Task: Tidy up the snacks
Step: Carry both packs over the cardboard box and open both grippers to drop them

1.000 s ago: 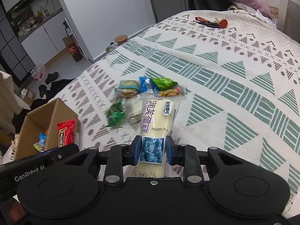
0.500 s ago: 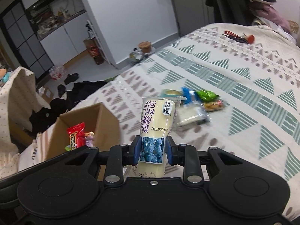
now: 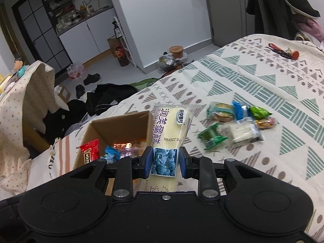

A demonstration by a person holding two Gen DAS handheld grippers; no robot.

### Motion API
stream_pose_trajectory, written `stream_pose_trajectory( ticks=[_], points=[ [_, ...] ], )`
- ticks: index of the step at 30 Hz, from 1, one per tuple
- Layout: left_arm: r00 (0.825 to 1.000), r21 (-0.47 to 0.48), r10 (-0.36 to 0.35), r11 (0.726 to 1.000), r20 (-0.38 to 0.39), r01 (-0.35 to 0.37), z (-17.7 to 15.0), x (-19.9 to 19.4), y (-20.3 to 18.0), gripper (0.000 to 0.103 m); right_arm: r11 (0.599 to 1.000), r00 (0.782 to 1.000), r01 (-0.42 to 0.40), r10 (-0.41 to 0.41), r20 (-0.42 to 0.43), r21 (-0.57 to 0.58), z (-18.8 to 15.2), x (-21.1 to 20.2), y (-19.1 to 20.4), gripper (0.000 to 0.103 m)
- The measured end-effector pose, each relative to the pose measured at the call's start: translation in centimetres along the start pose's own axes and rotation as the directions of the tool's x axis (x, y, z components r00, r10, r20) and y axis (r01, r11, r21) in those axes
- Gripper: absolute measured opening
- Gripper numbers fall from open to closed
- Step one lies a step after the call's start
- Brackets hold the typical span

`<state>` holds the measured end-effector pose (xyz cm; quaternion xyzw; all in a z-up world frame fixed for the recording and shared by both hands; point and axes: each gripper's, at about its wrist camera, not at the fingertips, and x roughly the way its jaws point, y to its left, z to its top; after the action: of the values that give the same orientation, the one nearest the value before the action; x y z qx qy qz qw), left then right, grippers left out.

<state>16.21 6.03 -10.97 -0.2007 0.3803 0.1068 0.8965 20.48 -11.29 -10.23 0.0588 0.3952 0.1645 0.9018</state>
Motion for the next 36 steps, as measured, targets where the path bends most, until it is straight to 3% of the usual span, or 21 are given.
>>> stream_pose_trajectory(
  ticks=[6, 15, 24, 27, 36],
  points=[
    [1.0, -0.037, -0.005, 0.999, -0.001, 0.005, 0.5, 0.2, 1.6, 0.02, 1.0, 1.0, -0.008, 0.007, -0.012, -0.027, -0.1, 0.9, 2.1, 0.027],
    [0.998, -0.121, 0.054, 0.991, 0.023, -0.051, 1.7, -0.1, 4.2, 0.025, 0.998, 0.999, -0.034, 0.032, -0.041, -0.044, -0.1, 2.6, 4.7, 0.027],
    [0.995, -0.175, 0.097, 0.98, 0.013, -0.093, 2.4, 0.0, 5.7, 0.028, 0.994, 0.989, -0.108, 0.109, -0.104, 0.01, -0.1, 4.4, 5.8, 0.031],
    [0.994, -0.181, 0.107, 0.978, 0.005, -0.104, 2.4, 0.3, 5.8, 0.033, 0.992, 0.987, -0.116, 0.12, -0.105, 0.04, 0.0, 4.4, 5.4, 0.038],
    [0.994, -0.143, 0.107, 0.984, -0.001, -0.107, 1.9, 0.5, 4.7, 0.055, 0.998, 0.996, -0.044, 0.048, -0.074, 0.054, 0.2, 2.8, 2.1, 0.04]
  ],
)
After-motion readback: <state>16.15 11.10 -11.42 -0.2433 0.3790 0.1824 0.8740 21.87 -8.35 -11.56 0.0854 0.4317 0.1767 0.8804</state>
